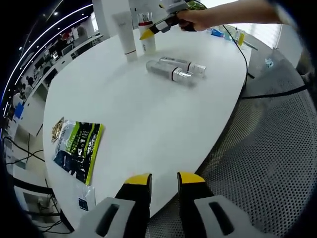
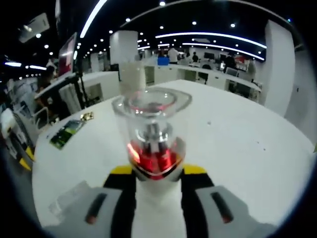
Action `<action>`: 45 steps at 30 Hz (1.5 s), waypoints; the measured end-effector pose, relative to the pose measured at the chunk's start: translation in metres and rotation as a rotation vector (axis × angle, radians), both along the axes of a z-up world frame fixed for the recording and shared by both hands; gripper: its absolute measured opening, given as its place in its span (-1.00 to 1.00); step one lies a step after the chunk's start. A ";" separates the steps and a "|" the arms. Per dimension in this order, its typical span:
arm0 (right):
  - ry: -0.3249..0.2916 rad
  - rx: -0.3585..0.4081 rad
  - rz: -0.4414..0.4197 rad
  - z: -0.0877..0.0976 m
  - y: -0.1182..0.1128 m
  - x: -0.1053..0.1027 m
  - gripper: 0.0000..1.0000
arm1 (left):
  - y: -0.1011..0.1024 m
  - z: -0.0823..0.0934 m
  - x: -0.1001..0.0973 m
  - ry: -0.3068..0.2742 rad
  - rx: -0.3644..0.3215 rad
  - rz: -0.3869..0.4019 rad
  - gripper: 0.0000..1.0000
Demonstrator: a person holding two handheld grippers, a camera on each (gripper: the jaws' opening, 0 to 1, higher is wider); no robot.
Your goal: Arrange the skincare products in the storage area until every visible bottle or jar stands upright without overlapping.
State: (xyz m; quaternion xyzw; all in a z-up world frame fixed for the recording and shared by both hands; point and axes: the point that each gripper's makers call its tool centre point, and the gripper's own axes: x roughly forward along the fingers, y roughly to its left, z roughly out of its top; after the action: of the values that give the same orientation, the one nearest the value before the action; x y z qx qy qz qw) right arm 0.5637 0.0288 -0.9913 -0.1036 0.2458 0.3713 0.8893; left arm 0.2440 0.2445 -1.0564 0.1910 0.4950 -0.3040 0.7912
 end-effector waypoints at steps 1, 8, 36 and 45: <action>-0.001 0.000 0.001 0.000 0.001 0.001 -0.36 | 0.000 0.000 0.000 0.000 0.000 0.001 -0.58; 0.001 0.018 -0.017 -0.002 0.000 0.010 -0.36 | 0.001 -0.001 -0.001 0.005 0.005 0.005 -0.58; 0.007 0.035 0.091 -0.002 -0.001 0.002 -0.21 | 0.003 -0.003 0.000 0.014 0.012 0.011 -0.58; 0.022 -0.027 0.202 -0.002 -0.015 -0.007 -0.41 | 0.003 -0.002 -0.001 0.014 0.013 0.007 -0.58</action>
State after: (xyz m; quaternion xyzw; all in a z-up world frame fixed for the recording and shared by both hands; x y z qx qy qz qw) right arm 0.5566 0.0134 -0.9936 -0.1359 0.2491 0.4570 0.8430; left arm 0.2434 0.2474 -1.0585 0.1922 0.5031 -0.2992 0.7877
